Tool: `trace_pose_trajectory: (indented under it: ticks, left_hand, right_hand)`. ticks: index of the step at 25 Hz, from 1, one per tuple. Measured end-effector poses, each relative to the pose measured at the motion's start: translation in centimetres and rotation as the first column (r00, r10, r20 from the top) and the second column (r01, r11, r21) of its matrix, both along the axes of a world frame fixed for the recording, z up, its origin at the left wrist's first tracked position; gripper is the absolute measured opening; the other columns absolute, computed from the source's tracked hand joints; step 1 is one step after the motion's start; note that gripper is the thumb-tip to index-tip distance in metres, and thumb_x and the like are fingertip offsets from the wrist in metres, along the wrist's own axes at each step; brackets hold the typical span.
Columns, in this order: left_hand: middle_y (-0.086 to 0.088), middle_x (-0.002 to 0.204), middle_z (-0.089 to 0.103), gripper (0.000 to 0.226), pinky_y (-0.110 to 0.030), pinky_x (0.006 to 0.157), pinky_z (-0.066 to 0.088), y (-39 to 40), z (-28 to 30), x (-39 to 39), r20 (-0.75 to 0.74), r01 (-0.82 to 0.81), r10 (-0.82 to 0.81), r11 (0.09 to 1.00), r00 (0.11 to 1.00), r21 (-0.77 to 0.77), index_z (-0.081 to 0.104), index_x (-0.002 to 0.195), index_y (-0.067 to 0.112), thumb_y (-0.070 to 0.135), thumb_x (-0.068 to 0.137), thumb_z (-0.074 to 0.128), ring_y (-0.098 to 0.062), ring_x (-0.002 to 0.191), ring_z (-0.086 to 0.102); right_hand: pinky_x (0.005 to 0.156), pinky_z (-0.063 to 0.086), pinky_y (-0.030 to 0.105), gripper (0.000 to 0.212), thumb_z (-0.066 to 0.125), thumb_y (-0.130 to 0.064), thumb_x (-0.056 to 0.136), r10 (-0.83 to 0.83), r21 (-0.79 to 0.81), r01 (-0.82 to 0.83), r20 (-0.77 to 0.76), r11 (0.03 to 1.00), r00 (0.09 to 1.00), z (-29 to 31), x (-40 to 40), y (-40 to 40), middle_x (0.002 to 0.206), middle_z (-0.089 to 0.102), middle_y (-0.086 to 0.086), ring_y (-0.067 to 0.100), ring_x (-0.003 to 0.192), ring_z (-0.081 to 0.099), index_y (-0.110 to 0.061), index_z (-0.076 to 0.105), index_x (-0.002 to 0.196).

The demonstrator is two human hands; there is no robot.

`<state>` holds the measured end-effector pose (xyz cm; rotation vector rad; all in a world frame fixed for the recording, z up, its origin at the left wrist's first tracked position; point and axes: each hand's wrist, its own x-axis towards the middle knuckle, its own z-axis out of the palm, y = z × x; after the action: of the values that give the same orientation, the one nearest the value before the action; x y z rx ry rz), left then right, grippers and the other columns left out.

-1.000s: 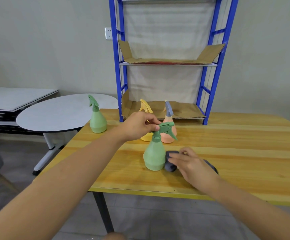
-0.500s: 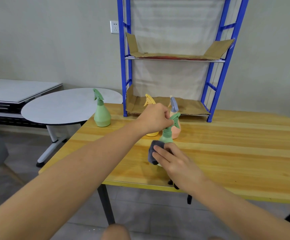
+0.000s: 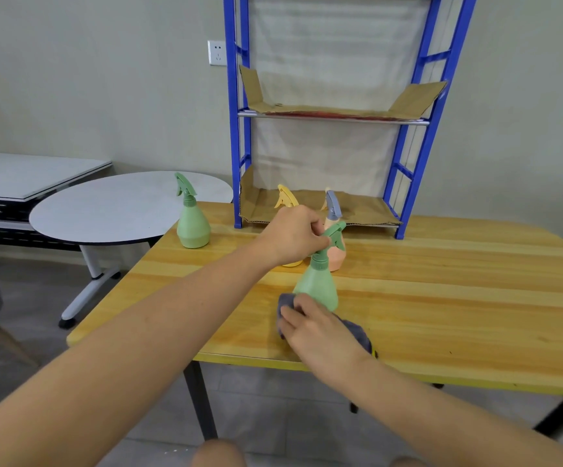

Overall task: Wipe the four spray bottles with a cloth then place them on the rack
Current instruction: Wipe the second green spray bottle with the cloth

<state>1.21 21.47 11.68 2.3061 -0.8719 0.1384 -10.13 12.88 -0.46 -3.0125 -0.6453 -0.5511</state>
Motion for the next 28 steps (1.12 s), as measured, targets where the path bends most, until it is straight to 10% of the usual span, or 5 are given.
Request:
trace_pose_trajectory:
  ticks: [8, 15, 21, 28]
  left_hand:
    - [0.002, 0.093, 0.076, 0.013, -0.013, 0.070, 0.053, 1.0, -0.1, 1.2, -0.146, 0.117, -0.130, 0.989, 0.981, -0.091, 0.079, 0.100, 0.014, 0.023, 0.091, 0.077, -0.004, 0.079, 0.068]
    - [-0.017, 0.113, 0.074, 0.018, -0.045, 0.097, 0.057, 1.0, -3.1, 1.9, -0.437, 0.046, -0.249, 0.904, 0.864, -0.425, 0.077, 0.103, 0.008, 0.023, 0.098, 0.068, -0.022, 0.098, 0.069]
    - [-0.028, 0.118, 0.069, 0.012, -0.037, 0.089, 0.054, 0.3, -3.1, 1.6, -0.445, 0.054, -0.290, 0.881, 0.847, -0.471, 0.076, 0.093, 0.012, 0.019, 0.098, 0.068, -0.021, 0.094, 0.064]
    - [-0.023, 0.108, 0.070, 0.014, -0.043, 0.098, 0.058, 0.5, -3.5, 1.8, -0.519, 0.030, -0.346, 0.852, 0.782, -0.523, 0.069, 0.092, 0.009, 0.017, 0.102, 0.062, -0.025, 0.101, 0.067]
  right_hand:
    - [0.083, 0.053, 0.034, 0.043, 0.070, -0.005, 0.086, 0.096, -0.001, -0.099, 0.231, 0.995, 0.968, 0.4, -0.3, -6.9, 0.134, 0.054, -0.002, 0.025, 0.110, 0.052, -0.010, 0.061, 0.127]
    - [0.099, 0.039, 0.013, 0.034, 0.059, -0.004, 0.086, -0.174, 0.320, 0.002, 0.510, 0.947, 0.843, 4.7, 0.3, -8.9, 0.125, 0.064, 0.003, 0.019, 0.110, 0.045, -0.006, 0.068, 0.119]
    - [0.104, 0.042, 0.029, 0.044, 0.074, 0.001, 0.080, 0.039, 0.164, -0.117, 0.417, 0.980, 0.908, 1.1, 1.1, -6.1, 0.133, 0.059, 0.005, 0.020, 0.120, 0.048, -0.007, 0.066, 0.123]
    - [0.095, 0.049, 0.029, 0.049, 0.072, 0.010, 0.072, -0.269, 0.452, 0.016, 0.503, 0.892, 0.821, 2.8, 2.1, -7.4, 0.126, 0.065, 0.004, 0.025, 0.109, 0.052, -0.005, 0.069, 0.119]
